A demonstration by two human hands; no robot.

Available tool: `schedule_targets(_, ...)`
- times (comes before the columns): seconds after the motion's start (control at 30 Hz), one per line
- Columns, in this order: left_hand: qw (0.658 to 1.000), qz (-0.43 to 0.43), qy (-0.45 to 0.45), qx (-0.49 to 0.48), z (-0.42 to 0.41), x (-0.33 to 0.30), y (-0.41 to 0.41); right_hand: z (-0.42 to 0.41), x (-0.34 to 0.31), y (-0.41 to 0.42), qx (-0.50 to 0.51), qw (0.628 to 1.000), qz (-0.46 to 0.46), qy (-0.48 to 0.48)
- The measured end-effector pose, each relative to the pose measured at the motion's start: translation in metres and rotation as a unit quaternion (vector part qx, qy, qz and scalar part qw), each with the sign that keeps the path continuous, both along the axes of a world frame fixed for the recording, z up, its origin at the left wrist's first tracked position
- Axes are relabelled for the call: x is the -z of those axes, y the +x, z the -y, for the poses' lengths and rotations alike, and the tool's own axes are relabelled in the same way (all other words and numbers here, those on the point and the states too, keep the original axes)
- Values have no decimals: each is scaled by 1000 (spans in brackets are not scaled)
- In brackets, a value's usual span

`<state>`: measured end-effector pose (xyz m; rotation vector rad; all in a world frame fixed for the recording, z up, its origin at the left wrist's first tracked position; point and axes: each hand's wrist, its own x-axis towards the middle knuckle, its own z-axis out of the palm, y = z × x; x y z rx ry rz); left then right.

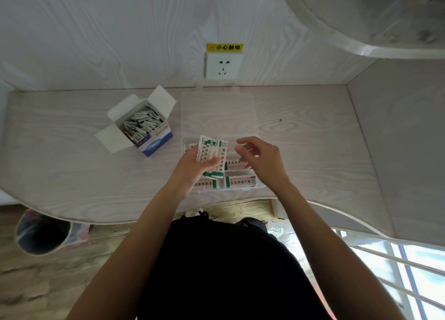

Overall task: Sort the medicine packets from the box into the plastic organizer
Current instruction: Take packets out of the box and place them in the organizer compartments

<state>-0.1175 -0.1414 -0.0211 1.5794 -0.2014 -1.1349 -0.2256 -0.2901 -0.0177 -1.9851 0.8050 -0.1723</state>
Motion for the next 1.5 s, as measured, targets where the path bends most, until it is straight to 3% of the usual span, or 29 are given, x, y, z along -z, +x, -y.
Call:
schedule_targets(0.07, 1000, 2, 3, 14, 2, 1, -2, -8, -7, 8, 18, 995, -6, 103)
schedule_targets(0.17, 999, -1, -6, 37, 5, 1, -4, -15, -6, 14, 34, 987, -1, 154)
schedule_targets(0.33, 999, -41, -1, 19, 5, 0, -3, -16, -2, 10, 57, 984, 31, 167)
schedule_targets(0.63, 1000, 23, 13, 9, 5, 4, -2, -15, -7, 4, 19, 984, 40, 174)
schedule_targets(0.9, 999, -32, 9, -23, 6, 1, -4, -12, -5, 2, 13, 987, 27, 161)
schedule_targets(1.13, 1000, 11, 2, -15, 0, 6, -3, -15, -4, 3, 10, 985, 14, 172)
schedule_targets(1.37, 999, -43, 5, -26, 0, 6, -5, -18, 3, 2, 39, 982, 12, 183)
schedule_targets(1.5, 1000, -12, 4, -18, -3, 8, -4, -19, 3, 1, 35, 978, 33, 201)
